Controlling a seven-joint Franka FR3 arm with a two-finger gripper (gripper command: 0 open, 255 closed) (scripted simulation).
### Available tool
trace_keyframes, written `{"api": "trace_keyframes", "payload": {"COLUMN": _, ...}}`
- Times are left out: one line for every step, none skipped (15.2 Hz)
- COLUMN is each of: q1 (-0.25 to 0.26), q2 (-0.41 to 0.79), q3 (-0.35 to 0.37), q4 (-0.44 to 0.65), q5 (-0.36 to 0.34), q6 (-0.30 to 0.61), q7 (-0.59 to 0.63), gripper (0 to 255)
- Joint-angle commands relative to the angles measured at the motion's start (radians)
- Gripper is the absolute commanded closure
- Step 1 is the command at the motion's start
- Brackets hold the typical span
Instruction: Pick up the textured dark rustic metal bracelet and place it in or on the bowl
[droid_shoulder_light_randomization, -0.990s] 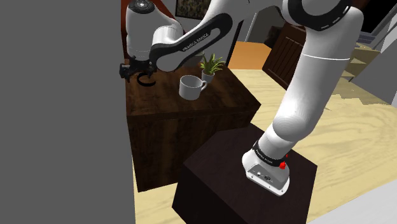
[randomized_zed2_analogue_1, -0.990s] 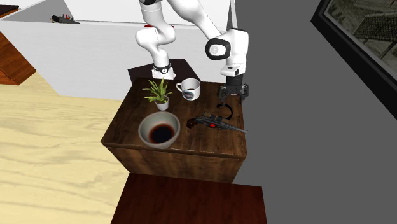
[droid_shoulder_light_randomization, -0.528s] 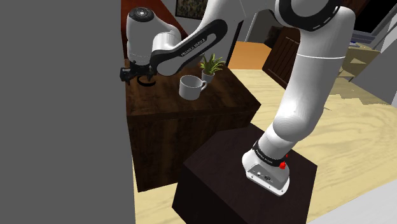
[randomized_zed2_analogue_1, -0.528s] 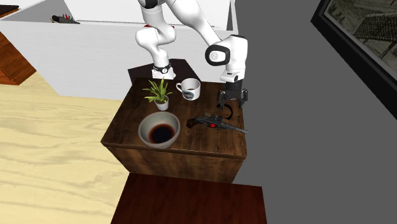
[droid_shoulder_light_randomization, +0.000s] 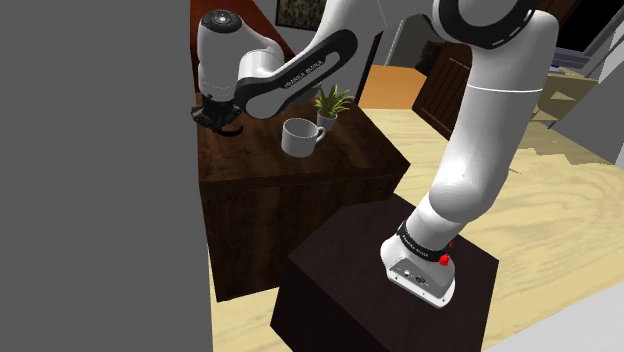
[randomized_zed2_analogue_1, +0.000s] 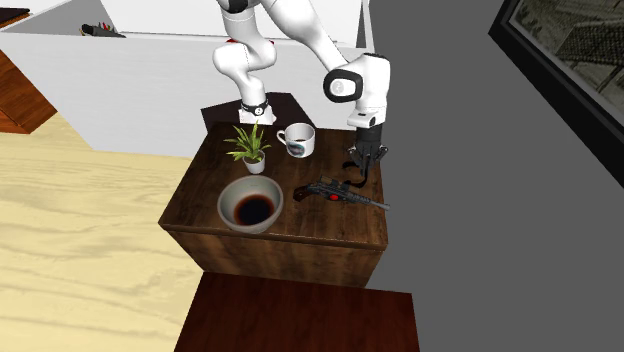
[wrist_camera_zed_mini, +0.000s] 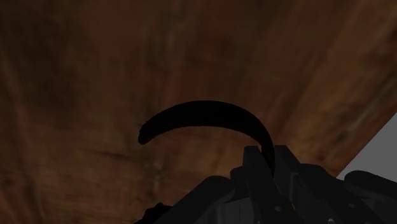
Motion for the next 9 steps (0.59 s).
{"api": "trace_keyframes", "payload": {"q1": -0.001, "q2": 0.004, "q3": -0.003, "q4": -0.001, "q5": -0.001, "q6": -0.004, "q7": 0.000, "gripper": 255}}
{"api": "trace_keyframes", "payload": {"q1": -0.002, "q2": 0.000, "q3": -0.002, "q4": -0.006, "q5": 0.001, "q6": -0.004, "q7": 0.000, "gripper": 255}}
{"api": "trace_keyframes", "payload": {"q1": -0.003, "q2": -0.002, "q3": -0.002, "q4": -0.009, "q5": 0.002, "q6": -0.002, "q7": -0.001, "gripper": 255}}
{"api": "trace_keyframes", "payload": {"q1": -0.004, "q2": -0.002, "q3": -0.002, "q4": -0.008, "q5": 0.002, "q6": -0.002, "q7": -0.001, "gripper": 255}}
{"api": "trace_keyframes", "payload": {"q1": -0.003, "q2": 0.000, "q3": -0.003, "q4": -0.007, "q5": 0.001, "q6": -0.001, "q7": -0.001, "gripper": 255}}
{"api": "trace_keyframes", "payload": {"q1": -0.003, "q2": 0.002, "q3": -0.003, "q4": -0.005, "q5": 0.000, "q6": -0.003, "q7": -0.001, "gripper": 255}}
{"api": "trace_keyframes", "payload": {"q1": -0.006, "q2": -0.007, "q3": 0.002, "q4": -0.003, "q5": 0.012, "q6": -0.011, "q7": -0.011, "gripper": 255}}
{"api": "trace_keyframes", "payload": {"q1": -0.009, "q2": -0.016, "q3": 0.007, "q4": -0.001, "q5": 0.023, "q6": -0.019, "q7": -0.021, "gripper": 255}}
{"api": "trace_keyframes", "payload": {"q1": -0.012, "q2": -0.024, "q3": 0.011, "q4": 0.002, "q5": 0.034, "q6": -0.027, "q7": -0.031, "gripper": 255}}
